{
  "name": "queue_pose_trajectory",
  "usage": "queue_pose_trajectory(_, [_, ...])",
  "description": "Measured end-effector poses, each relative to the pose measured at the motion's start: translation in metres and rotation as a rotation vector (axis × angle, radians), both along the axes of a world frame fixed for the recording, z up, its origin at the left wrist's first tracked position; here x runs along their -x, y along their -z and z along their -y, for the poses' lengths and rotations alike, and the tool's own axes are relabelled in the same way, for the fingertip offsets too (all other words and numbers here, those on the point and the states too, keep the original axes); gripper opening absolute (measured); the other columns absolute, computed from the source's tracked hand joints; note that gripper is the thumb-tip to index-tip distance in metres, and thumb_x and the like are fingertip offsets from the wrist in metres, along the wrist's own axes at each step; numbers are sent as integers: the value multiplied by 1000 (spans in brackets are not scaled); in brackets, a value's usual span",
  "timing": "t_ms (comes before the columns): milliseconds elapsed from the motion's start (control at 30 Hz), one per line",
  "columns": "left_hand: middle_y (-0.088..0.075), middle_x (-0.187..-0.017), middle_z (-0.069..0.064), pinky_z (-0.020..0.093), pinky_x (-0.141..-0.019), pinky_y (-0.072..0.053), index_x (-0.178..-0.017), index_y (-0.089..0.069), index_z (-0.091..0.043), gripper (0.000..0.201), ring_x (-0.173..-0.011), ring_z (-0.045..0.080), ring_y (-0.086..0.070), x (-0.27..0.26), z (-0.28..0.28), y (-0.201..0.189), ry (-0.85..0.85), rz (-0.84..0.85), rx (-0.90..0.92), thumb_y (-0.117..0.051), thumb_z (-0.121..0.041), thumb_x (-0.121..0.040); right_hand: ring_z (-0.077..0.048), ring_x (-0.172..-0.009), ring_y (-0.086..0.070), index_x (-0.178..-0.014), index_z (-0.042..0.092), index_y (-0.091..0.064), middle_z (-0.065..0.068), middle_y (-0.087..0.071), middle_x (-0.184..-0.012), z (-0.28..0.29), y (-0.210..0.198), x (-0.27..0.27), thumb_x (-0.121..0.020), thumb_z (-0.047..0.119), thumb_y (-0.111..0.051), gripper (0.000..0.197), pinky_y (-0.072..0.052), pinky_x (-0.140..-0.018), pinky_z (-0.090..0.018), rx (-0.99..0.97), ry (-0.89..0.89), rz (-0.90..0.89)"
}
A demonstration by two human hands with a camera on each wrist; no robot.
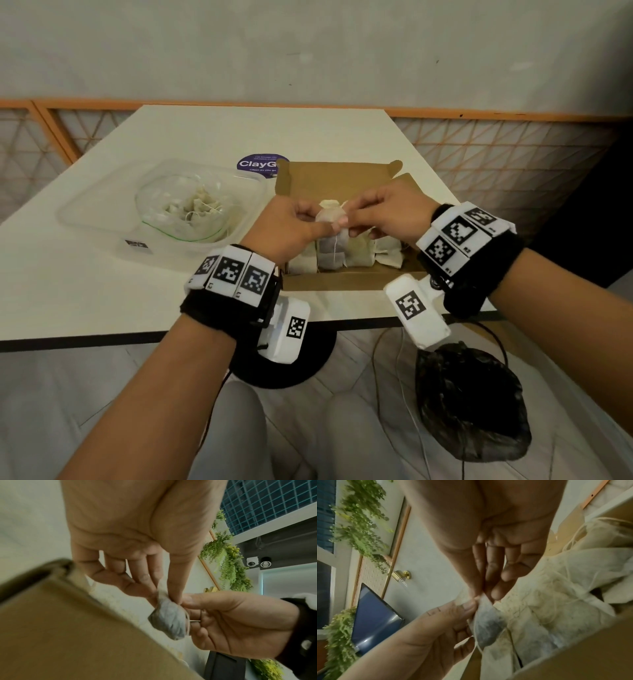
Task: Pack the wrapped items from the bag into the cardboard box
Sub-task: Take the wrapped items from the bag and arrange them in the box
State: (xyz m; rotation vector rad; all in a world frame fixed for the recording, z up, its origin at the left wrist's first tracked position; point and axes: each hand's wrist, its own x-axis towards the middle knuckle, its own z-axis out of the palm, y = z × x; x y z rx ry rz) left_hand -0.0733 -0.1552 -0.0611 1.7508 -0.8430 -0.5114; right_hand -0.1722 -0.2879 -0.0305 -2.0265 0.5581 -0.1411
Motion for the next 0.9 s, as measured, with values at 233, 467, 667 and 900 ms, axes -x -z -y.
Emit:
queue_pose_trajectory(233, [-49, -117, -8, -6, -63, -37, -130, -47, -16, 50, -88, -10, -46, -9, -10, 23, -192, -31, 67, -46, 7, -86, -10, -59, -68, -85, 10, -61, -6, -69, -75, 12, 9, -5, -79, 1, -68, 12, -50, -47, -14, -255, -10, -159])
queue_pose_trajectory(467, [-53, -125, 3, 43, -106, -41, -124, -47, -16, 56, -121, 19, -50, -7, -7, 38, -219, -205, 129, -37, 12, -78, -17, -55, -66, -77, 7, -60, -15, -66, -73, 2, 27, -17, -79, -6, -66, 15, -56, -57, -24, -162, 89, -201])
queue_pose_trajectory(667, [-54, -127, 7, 38, -102, -45, -125, -48, -9, 51, -121, 21, -51, -4, -6, 42, -267, -315, 246, -33, 17, -83, -19, -69, -65, -81, 18, -61, -7, -68, -77, 1, 24, -8, -85, 2, -57, 16, -56, -71, -32, 192, 128, -87])
queue_pose_trajectory(900, [-52, -136, 13, 39, -99, -47, -134, -42, -1, 62, -125, 25, -50, -3, -12, 38, -285, -602, 406, -27, 24, -80, -10, -105, -57, -115, 23, -64, 6, -64, -113, -27, 35, 29, -91, 37, -53, 30, -44, -94, -29, 577, -392, -124])
